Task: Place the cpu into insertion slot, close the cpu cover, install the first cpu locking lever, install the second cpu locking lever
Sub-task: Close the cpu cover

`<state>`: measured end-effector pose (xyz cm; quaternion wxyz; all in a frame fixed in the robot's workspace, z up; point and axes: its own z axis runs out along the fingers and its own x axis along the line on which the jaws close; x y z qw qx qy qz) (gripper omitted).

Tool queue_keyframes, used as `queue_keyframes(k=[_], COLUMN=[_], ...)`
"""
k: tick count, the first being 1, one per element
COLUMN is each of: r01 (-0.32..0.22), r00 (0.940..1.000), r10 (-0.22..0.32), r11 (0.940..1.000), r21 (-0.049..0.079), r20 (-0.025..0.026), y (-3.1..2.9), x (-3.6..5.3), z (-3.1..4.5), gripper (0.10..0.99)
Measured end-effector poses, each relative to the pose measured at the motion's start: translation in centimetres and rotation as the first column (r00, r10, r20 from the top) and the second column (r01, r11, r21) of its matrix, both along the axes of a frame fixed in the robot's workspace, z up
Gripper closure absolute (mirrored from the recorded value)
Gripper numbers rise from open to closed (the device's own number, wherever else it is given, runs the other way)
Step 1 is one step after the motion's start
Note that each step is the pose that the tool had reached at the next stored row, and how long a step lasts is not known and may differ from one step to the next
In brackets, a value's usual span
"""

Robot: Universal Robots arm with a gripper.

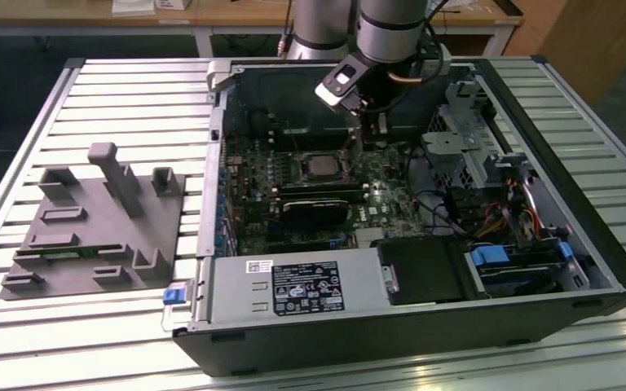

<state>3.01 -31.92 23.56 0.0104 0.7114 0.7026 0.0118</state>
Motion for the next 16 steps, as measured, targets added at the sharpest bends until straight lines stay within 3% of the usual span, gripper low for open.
queue_keyframes(k=[3, 11, 16], r01=[0.000, 0.000, 0.000], r00=[1.0000, 1.0000, 1.0000], r10=[0.000, 0.000, 0.000], r11=[1.0000, 1.0000, 1.0000], r21=[0.001, 0.001, 0.001], r20=[0.0017, 0.0016, 0.0045], y=[0.00, 0.00, 0.00], x=[-0.71, -0.72, -1.19], z=[0.00, 0.00, -0.01], gripper=[0.980, 0.980, 0.980])
